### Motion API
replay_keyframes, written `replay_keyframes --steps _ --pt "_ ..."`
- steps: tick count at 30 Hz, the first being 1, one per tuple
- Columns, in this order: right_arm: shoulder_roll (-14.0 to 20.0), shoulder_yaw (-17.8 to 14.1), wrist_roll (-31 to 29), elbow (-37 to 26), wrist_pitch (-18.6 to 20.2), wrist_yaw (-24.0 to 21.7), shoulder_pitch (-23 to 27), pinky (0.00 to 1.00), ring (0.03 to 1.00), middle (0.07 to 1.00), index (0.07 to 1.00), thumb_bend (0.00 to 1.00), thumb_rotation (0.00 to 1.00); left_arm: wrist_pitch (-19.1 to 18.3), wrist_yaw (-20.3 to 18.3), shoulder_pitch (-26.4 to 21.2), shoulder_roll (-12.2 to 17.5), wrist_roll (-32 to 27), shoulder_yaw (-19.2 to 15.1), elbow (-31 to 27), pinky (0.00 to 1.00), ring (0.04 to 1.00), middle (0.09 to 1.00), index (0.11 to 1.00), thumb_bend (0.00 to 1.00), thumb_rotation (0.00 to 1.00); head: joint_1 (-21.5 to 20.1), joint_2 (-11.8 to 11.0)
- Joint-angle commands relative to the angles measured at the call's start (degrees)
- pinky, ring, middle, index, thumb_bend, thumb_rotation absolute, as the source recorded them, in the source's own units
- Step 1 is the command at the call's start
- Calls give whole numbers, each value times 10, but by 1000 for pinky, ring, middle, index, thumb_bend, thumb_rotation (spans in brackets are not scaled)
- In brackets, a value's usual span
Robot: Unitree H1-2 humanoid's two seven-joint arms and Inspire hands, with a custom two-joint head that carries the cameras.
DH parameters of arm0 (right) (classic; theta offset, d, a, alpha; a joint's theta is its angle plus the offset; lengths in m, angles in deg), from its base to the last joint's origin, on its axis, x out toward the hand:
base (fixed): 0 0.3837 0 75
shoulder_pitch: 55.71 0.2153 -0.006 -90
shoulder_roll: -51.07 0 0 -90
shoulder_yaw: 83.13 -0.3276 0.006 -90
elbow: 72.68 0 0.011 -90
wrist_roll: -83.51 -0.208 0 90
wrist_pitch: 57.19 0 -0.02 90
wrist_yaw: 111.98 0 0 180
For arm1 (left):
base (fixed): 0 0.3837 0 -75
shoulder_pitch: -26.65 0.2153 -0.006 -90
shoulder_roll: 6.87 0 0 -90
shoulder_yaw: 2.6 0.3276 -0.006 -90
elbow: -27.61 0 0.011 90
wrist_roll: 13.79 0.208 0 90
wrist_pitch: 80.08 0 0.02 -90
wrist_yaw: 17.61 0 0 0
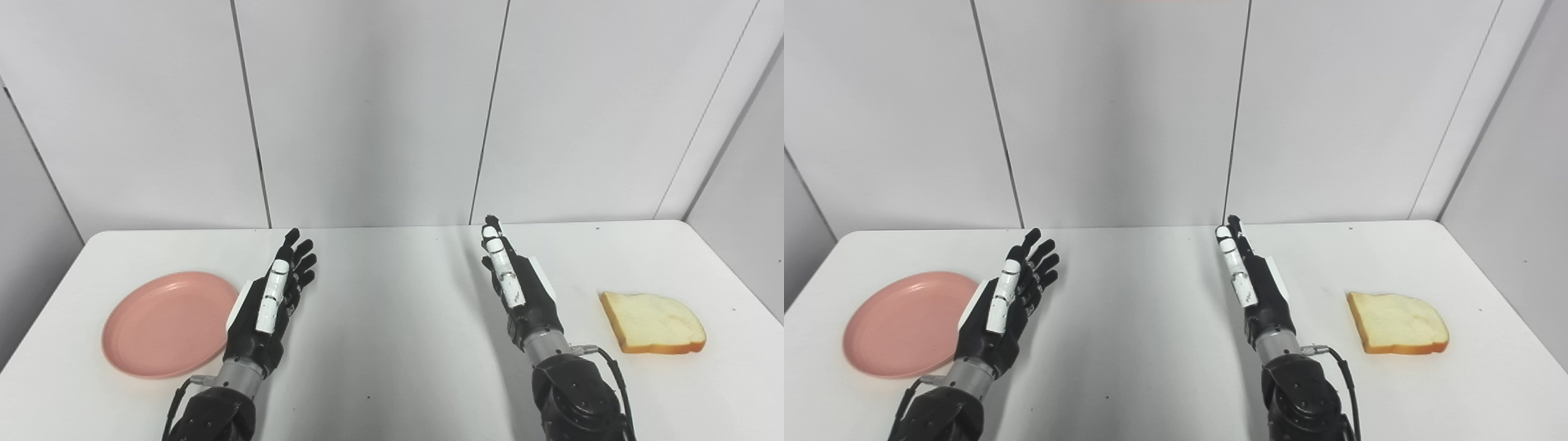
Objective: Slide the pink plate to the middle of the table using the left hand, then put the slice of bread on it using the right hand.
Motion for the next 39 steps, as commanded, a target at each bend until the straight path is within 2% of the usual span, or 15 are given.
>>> replay_keyframes --steps 1,39 --pt "1 1 1 -20 -4 0 20 1000 1000 1000 1000 412 1000 8 1 -24 -3 -1 0 -19 965 964 968 980 604 1000 1 1" --pt "2 2 0 -19 -8 0 20 1000 1000 1000 1000 405 1000 12 0 -25 -2 -1 1 -17 964 961 966 979 606 1000 1 3"
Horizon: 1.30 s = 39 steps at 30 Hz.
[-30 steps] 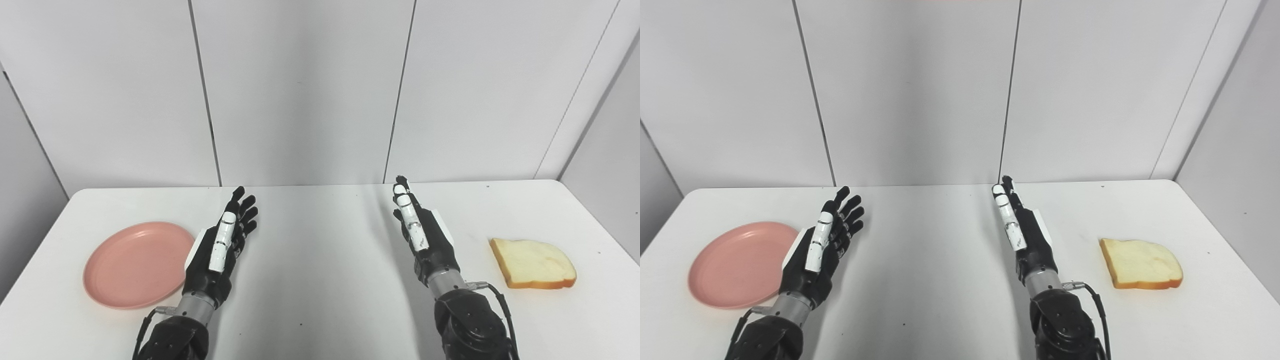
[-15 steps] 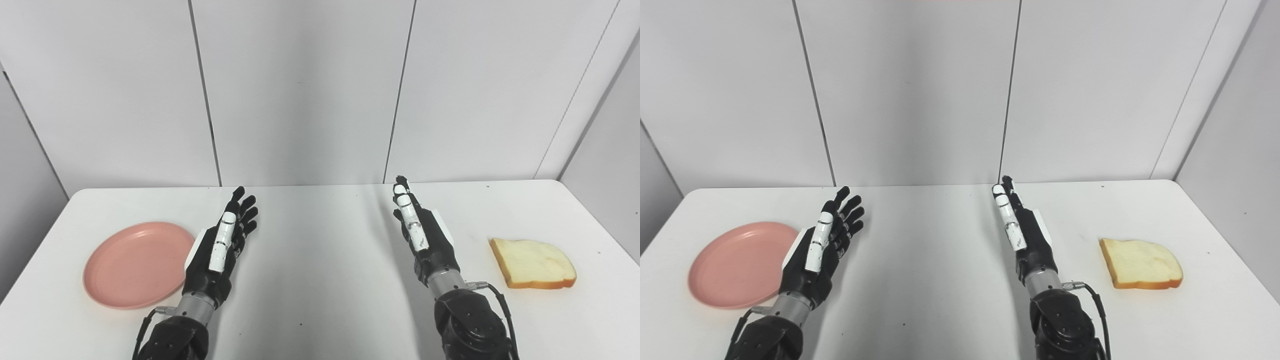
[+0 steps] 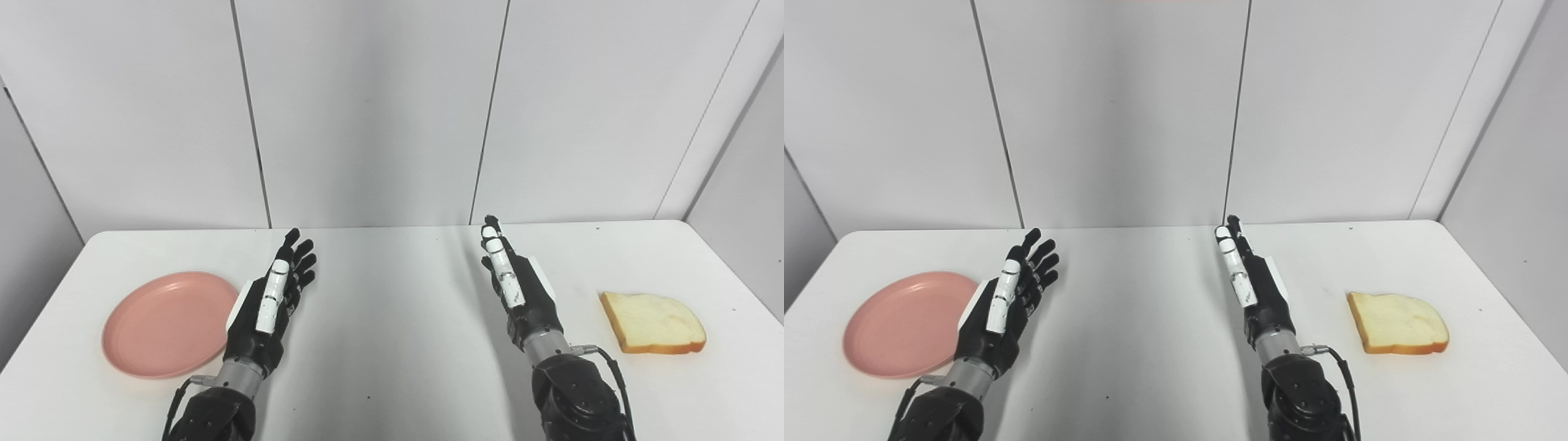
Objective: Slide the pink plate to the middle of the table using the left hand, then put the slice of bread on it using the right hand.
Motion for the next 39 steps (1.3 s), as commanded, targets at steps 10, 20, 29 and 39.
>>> replay_keyframes --steps 10,20,29,39 --pt "2 1 -3 -14 -11 -4 20 1000 1000 1000 1000 412 1000 16 3 -23 -6 5 4 -21 959 963 969 980 600 1000 1 1" --pt "5 6 -19 11 -69 -22 6 1000 1000 1000 1000 394 1000 44 0 -16 -19 8 18 -10 999 990 999 1000 608 1000 2 3" --pt "5 19 -12 22 -116 -22 -11 1000 1000 1000 1000 240 1000 81 31 -3 -46 38 26 5 932 959 971 968 583 1000 2 5" --pt "6 29 -2 18 -121 -18 -20 1000 1000 1000 1000 157 1000 107 50 -8 -51 58 30 34 871 916 927 918 576 1000 4 5"
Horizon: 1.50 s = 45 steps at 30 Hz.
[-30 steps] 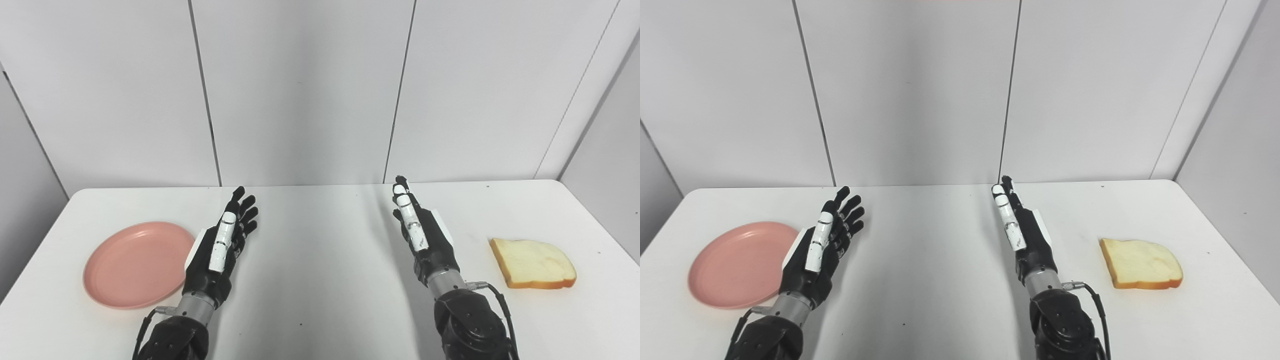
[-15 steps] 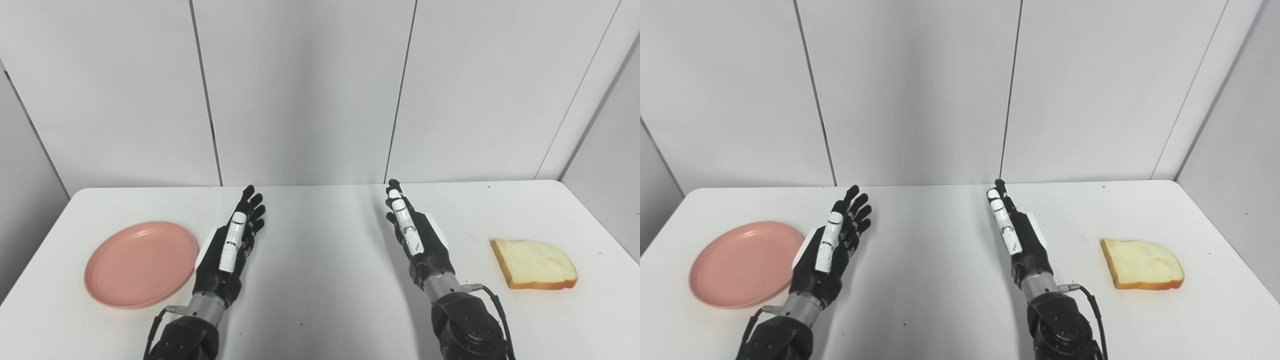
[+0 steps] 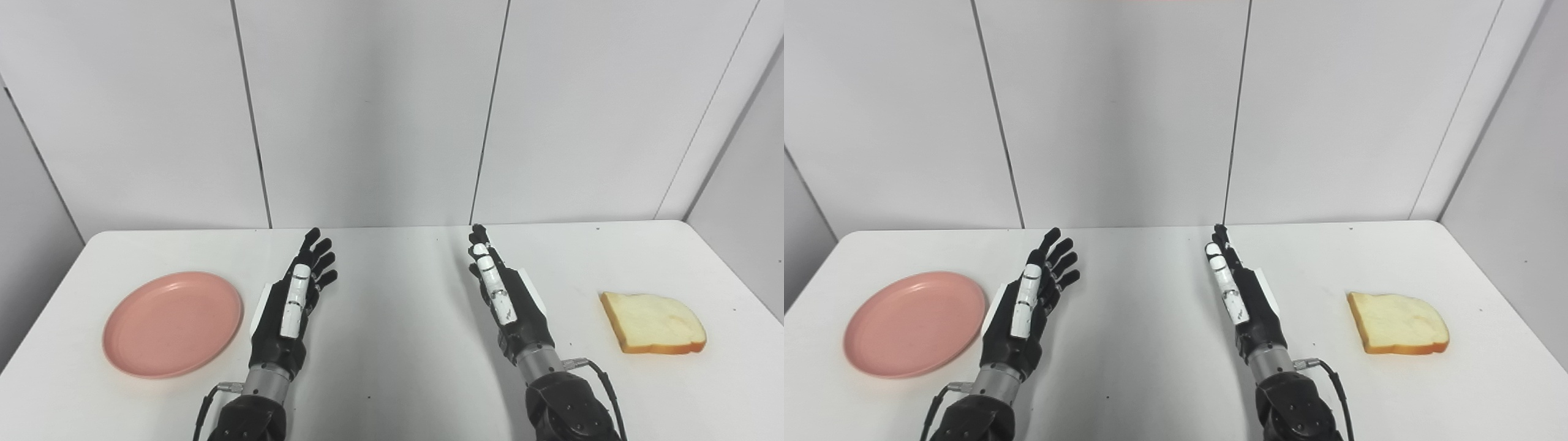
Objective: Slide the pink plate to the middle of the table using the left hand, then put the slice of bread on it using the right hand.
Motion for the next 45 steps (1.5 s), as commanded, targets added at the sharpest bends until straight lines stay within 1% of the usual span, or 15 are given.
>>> replay_keyframes --steps 1,7,10,18,23,25,27,31,35,45 --pt "3 2 9 -16 -27 -2 9 1000 1000 1000 1000 163 1000 32 5 -17 -3 10 4 -9 869 915 928 918 572 1000 1 1" --pt "3 3 11 -14 -29 -3 9 1000 1000 1000 1000 272 1000 31 2 -17 -2 8 3 -9 868 916 929 919 569 1000 0 2" --pt "2 3 11 -16 -27 -2 9 1000 1000 1000 1000 292 1000 32 -3 -17 -3 -1 1 -8 872 918 934 925 570 998 -1 3" --pt "-1 3 13 -13 -33 1 10 1000 1000 1000 1000 293 1000 19 -1 -17 1 10 5 -17 869 918 935 927 568 1000 0 2" --pt "-3 3 17 -12 -33 5 9 1000 1000 1000 1000 272 1000 21 -2 -17 -1 5 2 -16 871 917 931 923 568 999 -1 2" --pt "0 6 23 -10 -39 4 9 1000 1000 1000 1000 267 1000 24 -3 -17 2 9 3 -16 867 915 930 923 563 999 -1 2" --pt "-1 6 29 -9 -44 7 9 1000 1000 1000 1000 259 1000 23 -2 -16 3 11 4 -17 866 915 931 924 561 1000 -1 2" --pt "-7 2 21 -9 -44 10 9 1000 1000 1000 1000 242 1000 20 -6 -17 2 -1 0 -17 875 921 934 925 568 990 -1 2" --pt "-4 6 29 -10 -48 8 8 1000 1000 1000 1000 234 1000 19 -4 -17 0 -3 0 -19 870 918 931 923 568 979 -1 2" --pt "-8 5 34 -13 -40 9 6 1000 1000 1000 1000 246 1000 13 -3 -17 0 1 2 -24 858 912 925 918 556 989 -1 2"
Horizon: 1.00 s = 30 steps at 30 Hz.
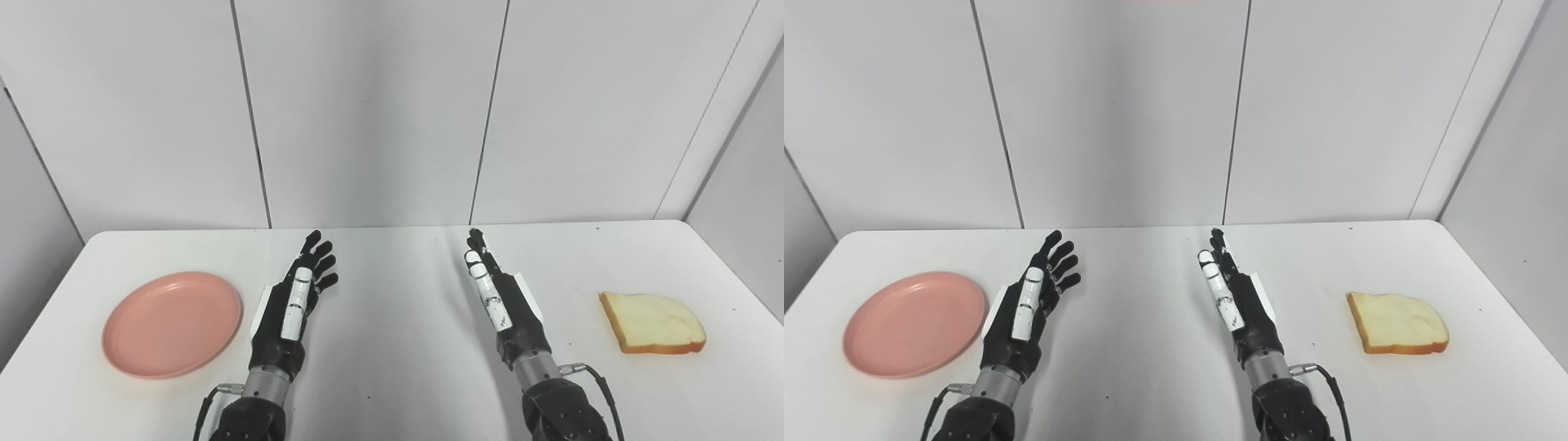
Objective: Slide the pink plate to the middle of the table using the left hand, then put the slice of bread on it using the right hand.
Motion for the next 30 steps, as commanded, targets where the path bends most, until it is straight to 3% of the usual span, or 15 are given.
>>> replay_keyframes --steps 1,8,17,30 --pt "-3 -1 0 -15 -23 2 12 1000 1000 1000 1000 246 1000 3 -3 -17 -3 -2 1 -21 860 913 927 920 556 990 0 1" --pt "-7 -4 -1 -14 -24 5 12 1000 1000 1000 1000 246 1000 17 0 -18 1 10 5 -17 854 915 930 920 553 1000 0 0" --pt "-4 -1 5 -15 -22 3 11 1000 1000 1000 1000 246 1000 6 10 -14 10 74 23 -26 862 923 933 923 565 1000 1 1" --pt "-4 0 5 -16 -24 0 11 1000 1000 1000 1000 236 1000 3 8 -14 17 100 31 -30 884 942 948 945 553 1000 0 2"
